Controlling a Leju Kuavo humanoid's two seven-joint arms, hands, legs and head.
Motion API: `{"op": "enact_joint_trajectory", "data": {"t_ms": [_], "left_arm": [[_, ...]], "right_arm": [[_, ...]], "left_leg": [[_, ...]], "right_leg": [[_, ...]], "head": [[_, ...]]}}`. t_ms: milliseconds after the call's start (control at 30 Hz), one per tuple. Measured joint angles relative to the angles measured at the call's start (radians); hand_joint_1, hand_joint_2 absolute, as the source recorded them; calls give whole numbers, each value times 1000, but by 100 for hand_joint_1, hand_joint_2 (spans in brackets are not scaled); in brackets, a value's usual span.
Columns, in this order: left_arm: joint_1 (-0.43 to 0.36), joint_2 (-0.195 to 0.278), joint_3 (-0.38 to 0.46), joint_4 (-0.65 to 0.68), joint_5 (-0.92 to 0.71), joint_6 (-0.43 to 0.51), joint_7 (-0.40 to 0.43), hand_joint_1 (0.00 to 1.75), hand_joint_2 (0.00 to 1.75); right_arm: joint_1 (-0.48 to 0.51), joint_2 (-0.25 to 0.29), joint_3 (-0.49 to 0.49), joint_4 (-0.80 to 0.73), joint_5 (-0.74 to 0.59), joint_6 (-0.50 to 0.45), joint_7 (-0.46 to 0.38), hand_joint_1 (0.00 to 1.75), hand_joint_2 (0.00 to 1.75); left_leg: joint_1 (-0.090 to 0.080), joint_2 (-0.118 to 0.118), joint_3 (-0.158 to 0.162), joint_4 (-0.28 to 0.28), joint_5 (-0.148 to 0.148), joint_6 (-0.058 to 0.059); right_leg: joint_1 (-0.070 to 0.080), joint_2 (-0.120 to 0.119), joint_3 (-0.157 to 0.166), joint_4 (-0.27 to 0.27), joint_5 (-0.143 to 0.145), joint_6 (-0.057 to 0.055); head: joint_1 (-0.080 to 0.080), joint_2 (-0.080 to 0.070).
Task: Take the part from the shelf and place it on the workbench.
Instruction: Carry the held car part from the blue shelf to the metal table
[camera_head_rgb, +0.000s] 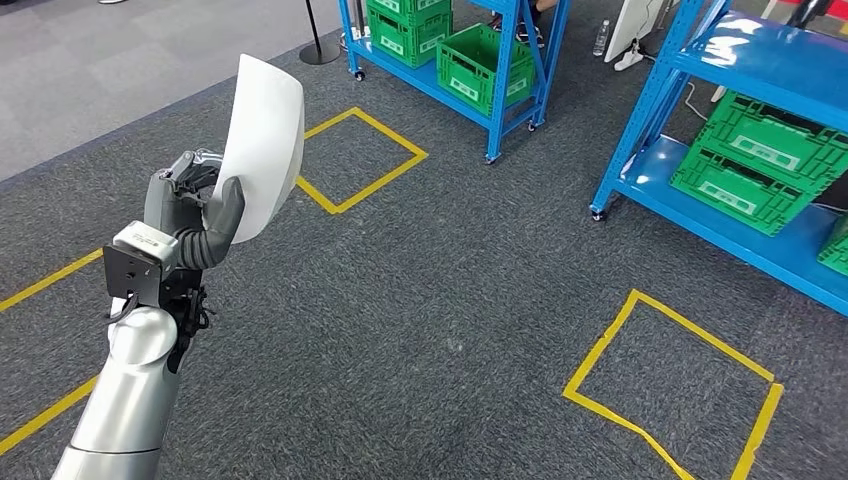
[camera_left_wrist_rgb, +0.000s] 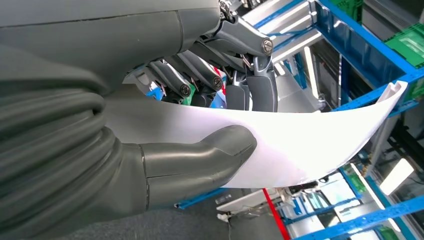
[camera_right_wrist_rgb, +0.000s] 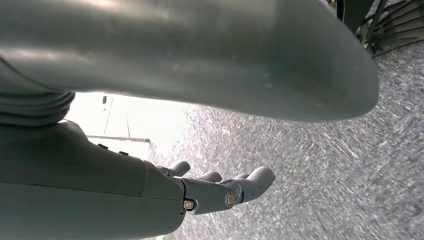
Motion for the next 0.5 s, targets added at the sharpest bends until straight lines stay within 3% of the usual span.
{"op": "enact_joint_trajectory", "data": {"t_ms": [67, 133, 167, 200, 233, 300, 367, 433, 500], "left_arm": [[4, 1, 2, -3, 0, 0, 0, 175, 175], [11, 2, 2, -2, 0, -2, 0, 175, 175], [15, 3, 2, -2, -1, -3, 0, 175, 175], [17, 4, 3, -2, -2, -5, 0, 175, 175], [18, 5, 3, -2, -3, -6, 0, 175, 175], [17, 6, 4, -4, -5, -7, -1, 175, 175], [17, 7, 4, -7, -6, -8, -2, 175, 175], [18, 10, 8, -10, -6, -9, -3, 175, 175], [18, 12, 11, -14, -7, -10, -4, 175, 175]], "right_arm": [[3, 0, 0, 0, 2, 0, 0, 0, 0], [4, 0, 0, 0, 5, 0, 0, 0, 0], [4, 0, 0, 0, 6, 0, 0, 0, 0], [4, 0, 0, 0, 7, 1, 0, 0, 0], [4, 1, 0, 0, 7, 1, 0, 0, 0], [3, 2, 0, 0, 8, 2, 0, 0, 0], [2, 2, 0, 0, 10, 3, -1, 0, 0], [0, 3, 0, 0, 13, 4, -1, 0, 0], [-1, 4, 0, 0, 14, 4, 2, 0, 0]], "left_leg": [[0, 54, -52, 114, -65, -7], [3, 69, -107, 231, -112, -12], [4, 72, -112, 244, -109, -12], [5, 75, -98, 218, -88, -11], [4, 82, -65, 159, -57, -8], [-3, 121, 9, 22, -6, 3], [-11, 139, 40, -36, 9, 14], [-11, 116, 40, -42, 14, 23], [-5, 95, 46, -54, 22, 34]], "right_leg": [[3, -20, 1, -2, 0, -10], [6, -43, 1, -2, -2, -14], [7, -54, 2, -2, -3, -15], [8, -65, 3, -1, -5, -15], [9, -76, 6, -1, -8, -13], [12, -95, 12, 0, -14, -7], [15, -113, 17, 0, -19, 2], [15, -129, 21, -3, -21, 13], [11, -102, 14, 22, -41, 23]], "head": [[-3, 0], [-4, 0], [-4, 0], [-4, 0], [-4, 0], [-3, 0], [-3, 0], [-3, 0], [-2, 0]]}}
